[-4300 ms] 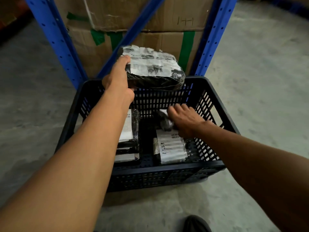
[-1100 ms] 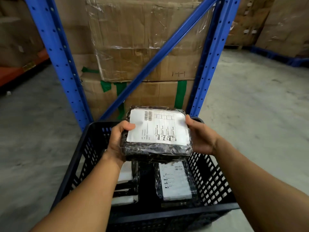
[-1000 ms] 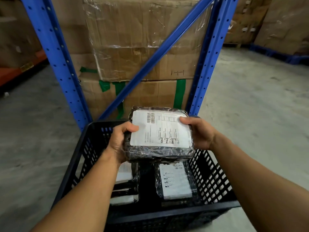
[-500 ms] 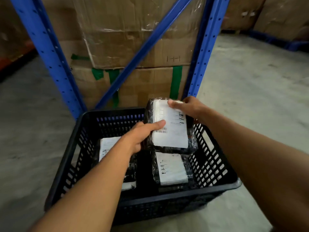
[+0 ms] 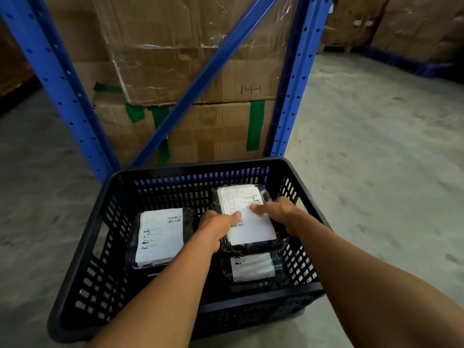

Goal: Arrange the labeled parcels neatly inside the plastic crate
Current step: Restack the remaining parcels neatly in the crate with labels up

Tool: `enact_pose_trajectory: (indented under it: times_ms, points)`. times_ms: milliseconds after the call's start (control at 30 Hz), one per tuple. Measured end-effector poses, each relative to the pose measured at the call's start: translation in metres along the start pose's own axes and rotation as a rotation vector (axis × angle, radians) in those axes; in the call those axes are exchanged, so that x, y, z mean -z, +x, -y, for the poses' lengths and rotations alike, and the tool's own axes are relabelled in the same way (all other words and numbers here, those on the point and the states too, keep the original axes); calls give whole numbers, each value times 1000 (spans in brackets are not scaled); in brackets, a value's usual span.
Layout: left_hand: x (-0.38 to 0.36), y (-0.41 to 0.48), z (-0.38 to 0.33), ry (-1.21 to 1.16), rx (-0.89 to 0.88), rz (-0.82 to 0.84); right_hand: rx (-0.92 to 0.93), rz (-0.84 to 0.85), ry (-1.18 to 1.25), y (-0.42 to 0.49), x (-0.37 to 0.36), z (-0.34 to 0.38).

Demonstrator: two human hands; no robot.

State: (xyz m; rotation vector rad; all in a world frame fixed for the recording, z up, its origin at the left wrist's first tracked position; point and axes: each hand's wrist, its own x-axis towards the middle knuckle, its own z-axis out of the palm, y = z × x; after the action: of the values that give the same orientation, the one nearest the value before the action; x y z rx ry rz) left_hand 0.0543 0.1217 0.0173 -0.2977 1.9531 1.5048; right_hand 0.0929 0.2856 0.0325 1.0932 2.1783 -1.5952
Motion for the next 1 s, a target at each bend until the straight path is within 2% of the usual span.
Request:
enact_pose_trajectory:
  times_ms: [200, 533, 700, 900, 1000]
  points:
    - [-11, 5, 20, 146, 8, -61, 4, 7, 64, 9, -10, -26]
    - [-16, 15, 41, 47, 90, -10, 1, -14, 67, 24, -18, -48]
    - [-18, 11, 37, 70, 113, 32, -134, 129, 70, 15, -17, -47]
    - [-17, 12, 31, 100, 44, -24, -71, 89, 111, 16, -18, -39]
    - [-14, 17, 31, 106, 72, -18, -76, 94, 98, 18, -21, -39]
